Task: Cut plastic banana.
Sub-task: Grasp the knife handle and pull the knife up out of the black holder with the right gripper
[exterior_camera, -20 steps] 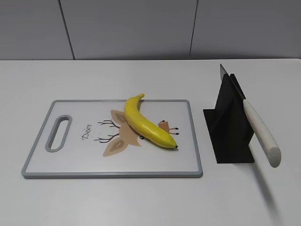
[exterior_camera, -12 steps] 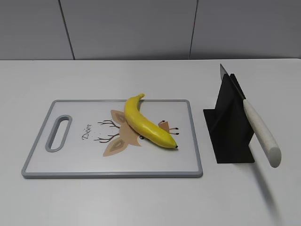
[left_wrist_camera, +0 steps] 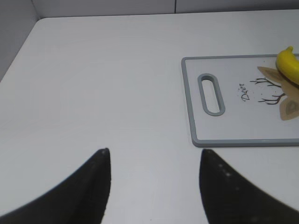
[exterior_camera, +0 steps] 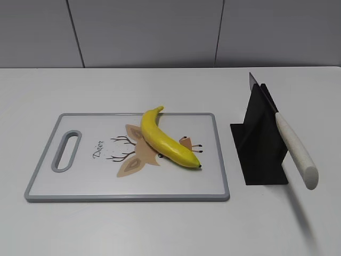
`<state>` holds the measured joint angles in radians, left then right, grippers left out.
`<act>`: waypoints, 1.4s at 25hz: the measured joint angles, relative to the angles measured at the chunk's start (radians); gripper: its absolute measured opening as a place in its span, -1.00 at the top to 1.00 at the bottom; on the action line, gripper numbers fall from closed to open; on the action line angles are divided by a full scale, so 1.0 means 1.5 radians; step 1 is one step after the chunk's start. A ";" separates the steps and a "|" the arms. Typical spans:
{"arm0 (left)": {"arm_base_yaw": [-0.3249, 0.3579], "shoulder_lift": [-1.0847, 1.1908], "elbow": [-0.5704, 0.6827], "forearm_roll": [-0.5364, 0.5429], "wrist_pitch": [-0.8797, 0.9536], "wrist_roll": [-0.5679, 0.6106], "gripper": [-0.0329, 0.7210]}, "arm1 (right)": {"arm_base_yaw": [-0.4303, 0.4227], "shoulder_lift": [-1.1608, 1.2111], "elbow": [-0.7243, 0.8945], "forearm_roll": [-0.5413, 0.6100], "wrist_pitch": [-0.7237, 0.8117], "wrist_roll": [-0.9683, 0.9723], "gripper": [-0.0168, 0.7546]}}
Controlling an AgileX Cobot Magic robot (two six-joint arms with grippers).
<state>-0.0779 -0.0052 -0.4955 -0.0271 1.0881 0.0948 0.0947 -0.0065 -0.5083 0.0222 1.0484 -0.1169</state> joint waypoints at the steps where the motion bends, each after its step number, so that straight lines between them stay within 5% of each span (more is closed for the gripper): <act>1: 0.000 0.000 0.000 0.000 0.000 0.000 -0.64 | 0.000 0.000 0.000 0.000 0.000 0.000 -0.40; 20: 0.000 0.000 0.000 0.000 0.000 0.000 -0.61 | 0.000 0.014 -0.003 0.006 0.000 0.000 -0.41; 35: 0.000 0.000 0.000 0.000 0.000 0.000 -0.61 | 0.000 0.352 -0.157 0.036 0.098 0.011 -0.44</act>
<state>-0.0779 -0.0052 -0.4955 -0.0271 1.0881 0.0948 0.0947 0.5220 -0.7434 0.0760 1.1960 -0.1004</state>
